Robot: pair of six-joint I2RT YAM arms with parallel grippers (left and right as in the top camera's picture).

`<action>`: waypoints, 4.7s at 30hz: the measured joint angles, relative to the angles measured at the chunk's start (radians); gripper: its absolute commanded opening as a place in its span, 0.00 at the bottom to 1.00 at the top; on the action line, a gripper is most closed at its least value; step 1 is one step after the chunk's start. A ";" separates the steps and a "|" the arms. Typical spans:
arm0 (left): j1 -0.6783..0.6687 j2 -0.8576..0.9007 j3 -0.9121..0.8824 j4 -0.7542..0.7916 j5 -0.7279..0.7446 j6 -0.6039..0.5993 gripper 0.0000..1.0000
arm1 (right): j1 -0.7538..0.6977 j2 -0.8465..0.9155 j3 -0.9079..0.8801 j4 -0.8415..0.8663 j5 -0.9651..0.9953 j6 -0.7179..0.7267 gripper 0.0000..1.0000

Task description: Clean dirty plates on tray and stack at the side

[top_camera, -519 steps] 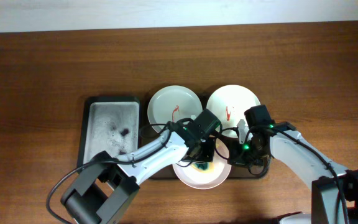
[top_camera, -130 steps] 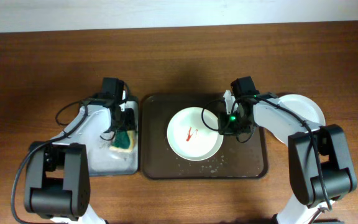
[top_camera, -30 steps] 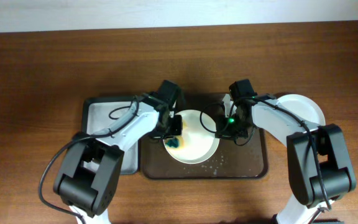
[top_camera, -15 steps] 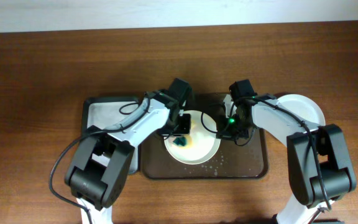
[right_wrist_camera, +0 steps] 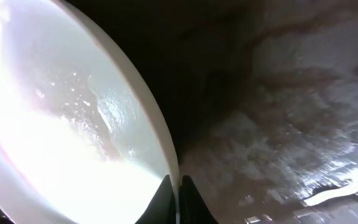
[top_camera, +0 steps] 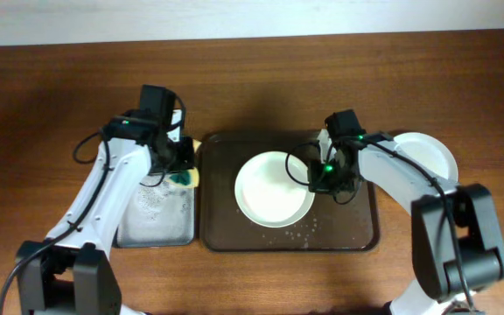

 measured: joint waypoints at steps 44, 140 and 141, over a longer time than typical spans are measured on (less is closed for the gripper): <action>0.106 -0.006 -0.418 0.333 -0.037 0.100 0.73 | -0.569 -0.438 -0.002 -0.107 0.547 0.199 0.04; 0.105 -1.146 -0.745 0.210 0.003 0.103 0.99 | -0.164 -1.788 -1.065 0.627 0.302 -0.156 0.99; 0.105 -1.146 -0.745 0.210 0.003 0.103 1.00 | -0.164 -1.788 -1.065 0.627 0.302 -0.156 0.99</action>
